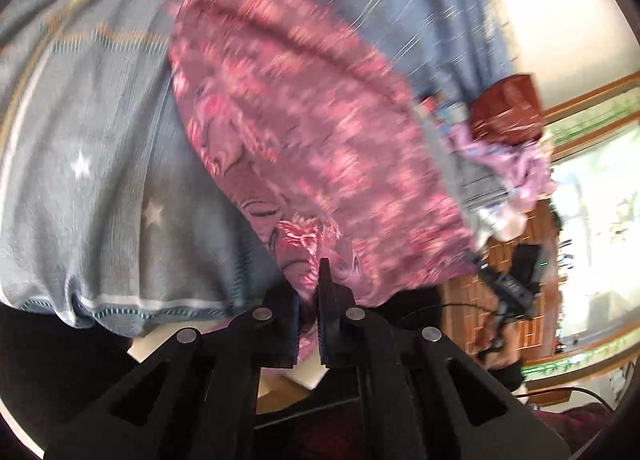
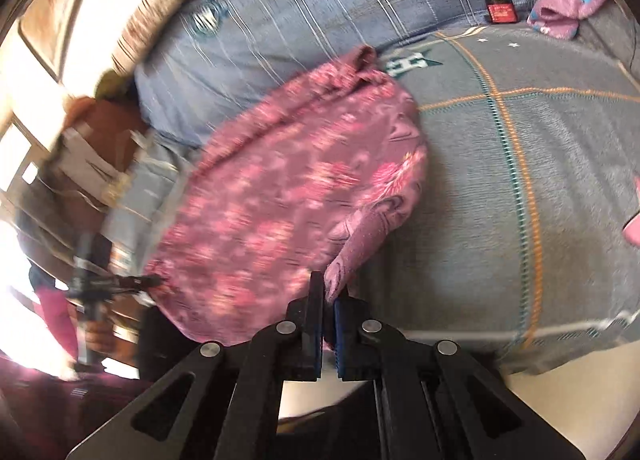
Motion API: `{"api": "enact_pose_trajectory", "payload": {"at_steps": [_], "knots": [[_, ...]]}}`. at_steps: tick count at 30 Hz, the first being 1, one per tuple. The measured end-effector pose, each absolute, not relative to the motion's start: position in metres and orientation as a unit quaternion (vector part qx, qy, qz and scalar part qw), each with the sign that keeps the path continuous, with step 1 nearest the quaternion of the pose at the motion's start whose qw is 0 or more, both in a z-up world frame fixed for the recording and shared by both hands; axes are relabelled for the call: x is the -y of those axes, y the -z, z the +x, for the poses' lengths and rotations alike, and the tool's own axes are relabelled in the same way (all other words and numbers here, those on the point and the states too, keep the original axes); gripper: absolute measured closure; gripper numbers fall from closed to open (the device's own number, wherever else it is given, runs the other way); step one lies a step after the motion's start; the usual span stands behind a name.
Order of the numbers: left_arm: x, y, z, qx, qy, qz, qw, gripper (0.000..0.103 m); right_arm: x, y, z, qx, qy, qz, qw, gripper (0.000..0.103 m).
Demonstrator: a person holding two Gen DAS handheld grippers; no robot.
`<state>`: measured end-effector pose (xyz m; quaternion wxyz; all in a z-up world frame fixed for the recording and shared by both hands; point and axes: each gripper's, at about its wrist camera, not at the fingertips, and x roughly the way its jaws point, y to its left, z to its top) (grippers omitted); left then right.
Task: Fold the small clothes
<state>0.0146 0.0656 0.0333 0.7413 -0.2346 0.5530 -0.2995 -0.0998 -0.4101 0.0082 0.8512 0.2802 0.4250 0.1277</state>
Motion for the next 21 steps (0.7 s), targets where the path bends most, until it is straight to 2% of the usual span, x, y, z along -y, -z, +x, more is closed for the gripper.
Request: {"api": "enact_pose_trajectory", "payload": {"at_steps": [10, 21], "knots": [[-0.067, -0.066, 0.046, -0.515, 0.323, -0.294, 0.738, 0.099, 0.418, -0.010, -0.059, -0.351, -0.199, 0.445, 0.800, 0.100], [-0.079, -0.095, 0.148, -0.457, 0.289, -0.316, 0.780, 0.099, 0.432, -0.030, 0.061, -0.265, -0.244, 0.501, 0.787, 0.100]]}}
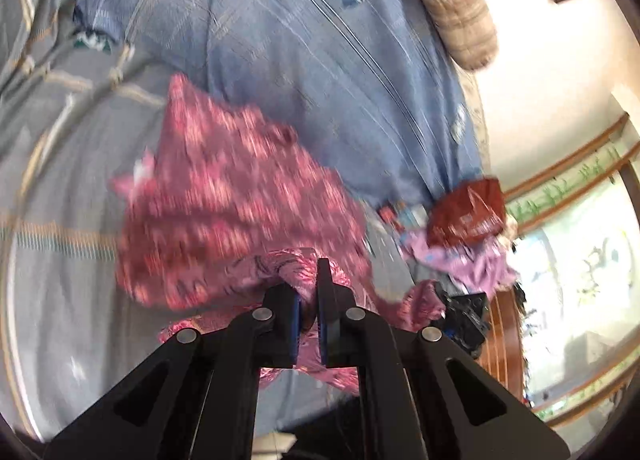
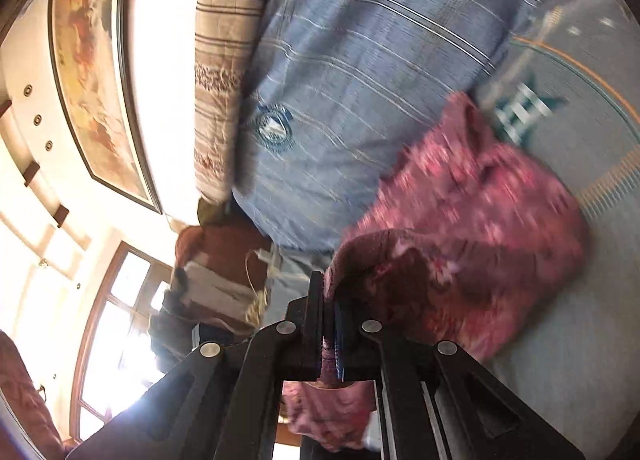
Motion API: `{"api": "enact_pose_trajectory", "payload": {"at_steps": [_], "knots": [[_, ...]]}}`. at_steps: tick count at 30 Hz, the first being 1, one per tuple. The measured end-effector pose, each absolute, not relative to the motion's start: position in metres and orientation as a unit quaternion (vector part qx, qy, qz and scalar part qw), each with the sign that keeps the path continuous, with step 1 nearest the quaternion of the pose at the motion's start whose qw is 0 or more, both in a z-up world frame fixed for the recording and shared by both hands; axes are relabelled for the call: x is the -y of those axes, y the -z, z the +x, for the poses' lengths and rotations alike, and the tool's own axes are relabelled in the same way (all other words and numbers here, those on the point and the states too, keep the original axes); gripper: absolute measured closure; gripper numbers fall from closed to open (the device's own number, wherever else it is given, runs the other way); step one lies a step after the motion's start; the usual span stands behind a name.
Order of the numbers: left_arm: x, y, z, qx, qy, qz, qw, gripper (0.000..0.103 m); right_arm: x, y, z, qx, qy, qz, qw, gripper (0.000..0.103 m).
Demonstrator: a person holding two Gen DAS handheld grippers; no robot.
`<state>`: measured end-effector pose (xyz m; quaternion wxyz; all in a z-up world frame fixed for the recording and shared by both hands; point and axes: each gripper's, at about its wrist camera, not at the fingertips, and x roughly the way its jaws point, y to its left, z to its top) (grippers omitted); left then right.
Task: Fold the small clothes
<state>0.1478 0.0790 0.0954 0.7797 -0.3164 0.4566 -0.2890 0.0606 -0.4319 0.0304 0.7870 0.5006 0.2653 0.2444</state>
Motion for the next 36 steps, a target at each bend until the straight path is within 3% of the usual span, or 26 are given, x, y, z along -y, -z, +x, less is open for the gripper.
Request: {"api": "enact_pose_trajectory", "payload": {"at_steps": [11, 14, 18, 19, 21, 22, 23, 25, 26, 30, 36], "knots": [[-0.090, -0.020, 0.289, -0.509, 0.189, -0.373, 0.753, 0.098, 0.453, 0.012, 0.195, -0.276, -0.184, 0.534, 0.778, 0.099], [-0.089, 0.011, 0.313, -0.541, 0.163, -0.382, 0.731, 0.098, 0.463, 0.040, 0.219, -0.295, -0.140, 0.549, 0.769, 0.095], [-0.089, 0.026, 0.326, -0.569, 0.162, -0.387, 0.708, 0.098, 0.468, 0.059, 0.234, -0.329, -0.095, 0.546, 0.765, 0.098], [-0.090, 0.022, 0.325, -0.571, 0.167, -0.383, 0.707, 0.097, 0.466, 0.055, 0.235, -0.332, -0.093, 0.538, 0.769, 0.097], [-0.092, 0.004, 0.318, -0.567, 0.187, -0.367, 0.713, 0.095, 0.461, 0.039, 0.232, -0.345, -0.087, 0.507, 0.785, 0.082], [-0.094, -0.005, 0.313, -0.563, 0.188, -0.356, 0.722, 0.085, 0.459, 0.030, 0.229, -0.346, -0.088, 0.492, 0.794, 0.077], [-0.096, -0.016, 0.306, -0.555, 0.183, -0.340, 0.737, 0.063, 0.457, 0.018, 0.222, -0.341, -0.088, 0.474, 0.807, 0.072], [-0.101, -0.038, 0.286, -0.533, 0.174, -0.311, 0.767, 0.040, 0.455, 0.001, 0.212, -0.330, -0.091, 0.449, 0.825, 0.071], [-0.102, -0.047, 0.275, -0.524, 0.177, -0.299, 0.777, 0.039, 0.453, -0.009, 0.204, -0.323, -0.093, 0.437, 0.834, 0.070], [-0.093, -0.052, 0.230, -0.518, 0.229, -0.282, 0.774, 0.032, 0.439, -0.020, 0.178, -0.335, -0.122, 0.419, 0.835, 0.047], [-0.066, -0.004, 0.224, -0.563, 0.216, -0.292, 0.742, 0.031, 0.401, 0.009, 0.184, -0.405, -0.124, 0.396, 0.815, 0.047]]}}
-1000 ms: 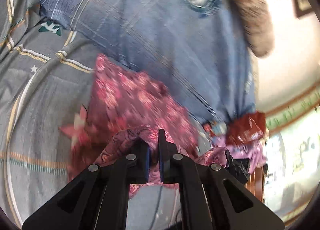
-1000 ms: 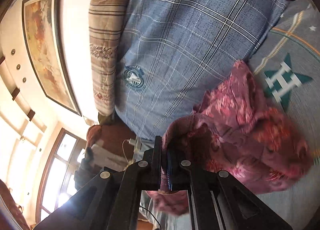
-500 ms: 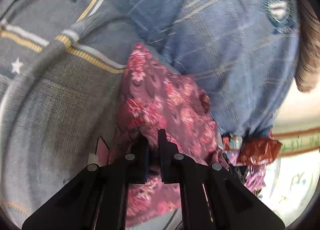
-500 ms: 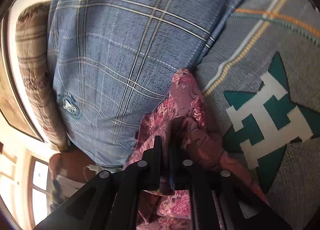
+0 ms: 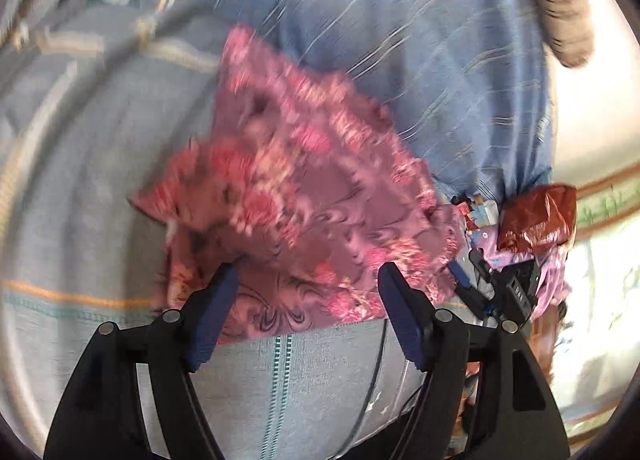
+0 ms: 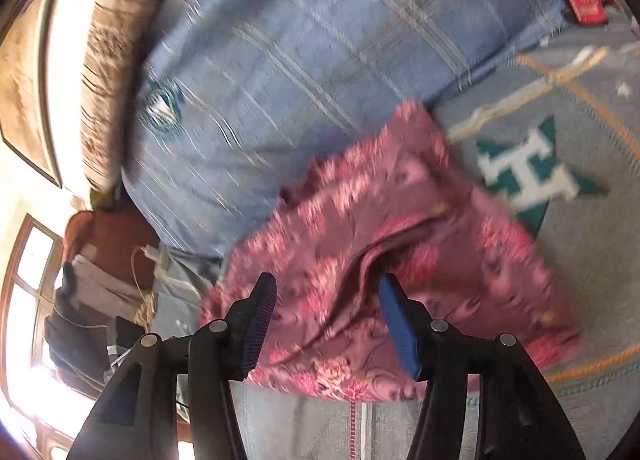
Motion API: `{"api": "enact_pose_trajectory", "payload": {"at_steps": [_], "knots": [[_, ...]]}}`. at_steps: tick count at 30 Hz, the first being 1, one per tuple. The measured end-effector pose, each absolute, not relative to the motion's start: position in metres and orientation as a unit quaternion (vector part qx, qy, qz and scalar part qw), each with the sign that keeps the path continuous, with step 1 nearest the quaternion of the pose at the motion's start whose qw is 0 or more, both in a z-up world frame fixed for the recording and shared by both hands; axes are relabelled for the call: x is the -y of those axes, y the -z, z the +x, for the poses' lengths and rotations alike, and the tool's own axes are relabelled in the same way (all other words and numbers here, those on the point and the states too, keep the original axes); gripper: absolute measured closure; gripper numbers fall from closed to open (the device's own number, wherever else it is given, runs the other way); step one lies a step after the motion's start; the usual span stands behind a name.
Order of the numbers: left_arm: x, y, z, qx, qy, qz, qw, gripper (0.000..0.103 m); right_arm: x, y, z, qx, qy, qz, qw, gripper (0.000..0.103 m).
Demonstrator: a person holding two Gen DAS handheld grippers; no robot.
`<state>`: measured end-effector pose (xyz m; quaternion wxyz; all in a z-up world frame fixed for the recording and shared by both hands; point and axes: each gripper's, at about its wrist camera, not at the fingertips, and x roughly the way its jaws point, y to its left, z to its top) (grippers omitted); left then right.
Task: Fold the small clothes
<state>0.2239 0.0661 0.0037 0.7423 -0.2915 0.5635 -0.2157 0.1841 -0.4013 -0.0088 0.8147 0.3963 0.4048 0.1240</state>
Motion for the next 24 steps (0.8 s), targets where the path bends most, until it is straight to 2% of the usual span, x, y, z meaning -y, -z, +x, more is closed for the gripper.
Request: {"api": "enact_pose_trajectory", "payload": {"at_steps": [4, 5, 6, 7, 8, 9, 16, 19, 22, 24], "knots": [[-0.056, 0.010, 0.238, -0.569, 0.205, -0.319, 0.729, 0.033, 0.386, 0.024, 0.196, -0.421, -0.117, 0.396, 0.808, 0.047], [-0.054, 0.009, 0.241, -0.566, 0.204, -0.326, 0.729, 0.043, 0.383, 0.026, 0.198, -0.420, -0.124, 0.394, 0.808, 0.047], [-0.052, 0.005, 0.243, -0.561, 0.213, -0.329, 0.729, 0.054, 0.380, 0.026, 0.200, -0.421, -0.135, 0.391, 0.807, 0.055], [-0.051, 0.002, 0.245, -0.559, 0.218, -0.328, 0.730, 0.083, 0.379, 0.026, 0.202, -0.421, -0.144, 0.388, 0.807, 0.063], [-0.048, -0.003, 0.246, -0.557, 0.230, -0.325, 0.729, 0.097, 0.378, 0.023, 0.204, -0.423, -0.153, 0.384, 0.806, 0.089], [-0.048, -0.008, 0.247, -0.552, 0.236, -0.323, 0.732, 0.097, 0.379, 0.019, 0.205, -0.421, -0.164, 0.382, 0.806, 0.098], [-0.062, -0.042, 0.287, -0.488, 0.225, -0.349, 0.768, 0.097, 0.396, -0.022, 0.246, -0.369, -0.193, 0.389, 0.822, 0.099], [-0.070, -0.039, 0.338, -0.485, 0.196, -0.378, 0.764, 0.097, 0.408, -0.021, 0.281, -0.355, -0.179, 0.408, 0.822, 0.098], [-0.074, -0.022, 0.382, -0.505, 0.134, -0.362, 0.772, 0.097, 0.414, -0.005, 0.315, -0.364, -0.153, 0.417, 0.819, 0.094], [-0.082, 0.000, 0.410, -0.540, 0.082, -0.354, 0.759, 0.097, 0.417, 0.008, 0.331, -0.384, -0.119, 0.412, 0.818, 0.085]]}}
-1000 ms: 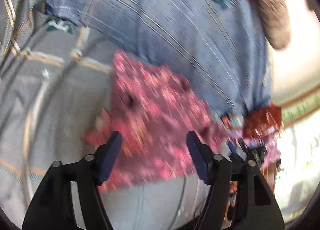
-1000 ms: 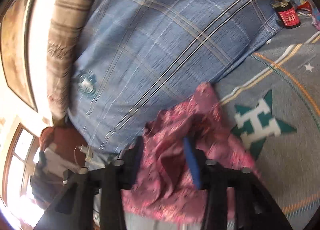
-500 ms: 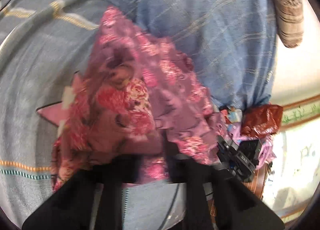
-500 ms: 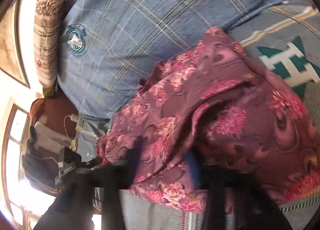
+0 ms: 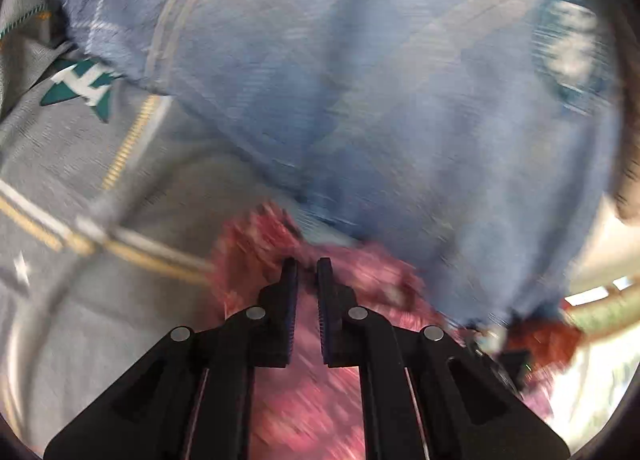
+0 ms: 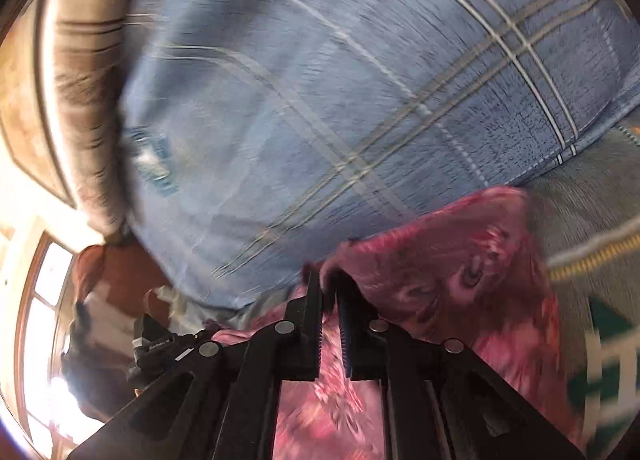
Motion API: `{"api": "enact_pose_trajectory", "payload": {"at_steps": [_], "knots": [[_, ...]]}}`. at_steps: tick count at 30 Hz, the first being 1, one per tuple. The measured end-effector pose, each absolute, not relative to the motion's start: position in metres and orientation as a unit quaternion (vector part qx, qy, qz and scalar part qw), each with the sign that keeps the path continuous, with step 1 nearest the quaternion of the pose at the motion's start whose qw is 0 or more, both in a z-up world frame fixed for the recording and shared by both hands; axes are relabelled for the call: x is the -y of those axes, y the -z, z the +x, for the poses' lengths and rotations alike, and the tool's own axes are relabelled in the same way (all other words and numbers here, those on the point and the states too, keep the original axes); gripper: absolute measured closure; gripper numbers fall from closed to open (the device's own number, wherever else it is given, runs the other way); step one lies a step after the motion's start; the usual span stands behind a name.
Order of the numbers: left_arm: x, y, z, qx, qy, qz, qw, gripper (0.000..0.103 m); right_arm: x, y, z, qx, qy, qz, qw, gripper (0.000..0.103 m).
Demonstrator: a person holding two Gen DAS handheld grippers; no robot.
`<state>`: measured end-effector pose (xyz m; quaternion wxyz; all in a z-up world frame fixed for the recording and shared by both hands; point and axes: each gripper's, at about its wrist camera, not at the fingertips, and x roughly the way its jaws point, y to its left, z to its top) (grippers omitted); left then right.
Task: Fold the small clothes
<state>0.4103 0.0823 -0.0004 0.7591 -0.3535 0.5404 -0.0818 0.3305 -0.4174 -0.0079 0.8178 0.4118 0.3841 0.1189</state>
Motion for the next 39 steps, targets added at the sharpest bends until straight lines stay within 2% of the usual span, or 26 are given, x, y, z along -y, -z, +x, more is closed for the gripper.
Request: {"api": "enact_pose_trajectory", "payload": {"at_steps": [4, 5, 6, 7, 8, 9, 12, 20, 21, 22, 23, 24, 26, 27, 29, 31, 34, 36, 38, 39], "knots": [[-0.114, 0.012, 0.414, -0.545, 0.076, -0.382, 0.743, 0.095, 0.430, 0.018, 0.330, -0.397, -0.091, 0.421, 0.810, 0.082], [-0.121, 0.007, 0.409, -0.535, 0.081, -0.379, 0.751, 0.088, 0.434, 0.013, 0.323, -0.387, -0.101, 0.421, 0.814, 0.078], [-0.125, 0.003, 0.404, -0.531, 0.081, -0.371, 0.758, 0.082, 0.438, 0.006, 0.315, -0.376, -0.112, 0.419, 0.819, 0.069], [-0.128, 0.000, 0.396, -0.527, 0.081, -0.363, 0.764, 0.068, 0.443, 0.000, 0.306, -0.367, -0.118, 0.417, 0.823, 0.063], [-0.129, -0.003, 0.387, -0.524, 0.089, -0.355, 0.769, 0.058, 0.450, -0.008, 0.295, -0.356, -0.119, 0.414, 0.829, 0.056], [-0.127, -0.006, 0.381, -0.522, 0.096, -0.346, 0.773, 0.057, 0.459, -0.013, 0.286, -0.345, -0.113, 0.411, 0.836, 0.054], [-0.108, -0.005, 0.368, -0.530, 0.124, -0.322, 0.774, 0.057, 0.480, -0.022, 0.270, -0.344, -0.043, 0.377, 0.859, 0.047], [-0.051, 0.013, 0.373, -0.569, 0.113, -0.240, 0.778, 0.055, 0.452, 0.010, 0.298, -0.384, -0.048, 0.354, 0.851, 0.047], [-0.051, 0.013, 0.372, -0.570, 0.112, -0.234, 0.780, 0.055, 0.447, 0.016, 0.305, -0.401, -0.037, 0.336, 0.851, 0.051], [-0.051, 0.011, 0.372, -0.569, 0.109, -0.232, 0.781, 0.057, 0.445, 0.020, 0.313, -0.421, -0.036, 0.328, 0.845, 0.063], [-0.050, 0.008, 0.371, -0.564, 0.109, -0.226, 0.787, 0.062, 0.441, 0.019, 0.320, -0.432, -0.058, 0.327, 0.839, 0.096], [-0.047, 0.006, 0.370, -0.559, 0.106, -0.213, 0.794, 0.065, 0.437, 0.006, 0.320, -0.411, -0.067, 0.316, 0.853, 0.098], [-0.045, 0.002, 0.370, -0.548, 0.083, -0.167, 0.816, 0.069, 0.437, -0.022, 0.314, -0.345, -0.085, 0.309, 0.882, 0.098], [-0.043, 0.005, 0.374, -0.550, 0.068, -0.152, 0.818, 0.069, 0.440, -0.027, 0.317, -0.339, -0.065, 0.302, 0.889, 0.094], [-0.043, 0.016, 0.379, -0.565, 0.060, -0.161, 0.807, 0.073, 0.443, -0.016, 0.336, -0.404, -0.018, 0.269, 0.874, 0.086], [-0.048, 0.020, 0.379, -0.566, 0.062, -0.180, 0.802, 0.073, 0.451, 0.000, 0.341, -0.461, 0.019, 0.259, 0.848, 0.085], [-0.054, 0.017, 0.371, -0.561, 0.079, -0.192, 0.801, 0.073, 0.471, 0.000, 0.311, -0.423, -0.020, 0.329, 0.844, 0.083], [-0.056, 0.014, 0.365, -0.557, 0.090, -0.198, 0.802, 0.073, 0.483, 0.001, 0.283, -0.410, -0.025, 0.340, 0.846, 0.065], [-0.056, 0.012, 0.357, -0.555, 0.108, -0.208, 0.799, 0.073, 0.485, 0.008, 0.268, -0.421, -0.029, 0.340, 0.840, 0.056], [-0.055, 0.010, 0.352, -0.553, 0.109, -0.211, 0.798, 0.073, 0.483, 0.015, 0.263, -0.438, -0.029, 0.333, 0.835, 0.056]]}}
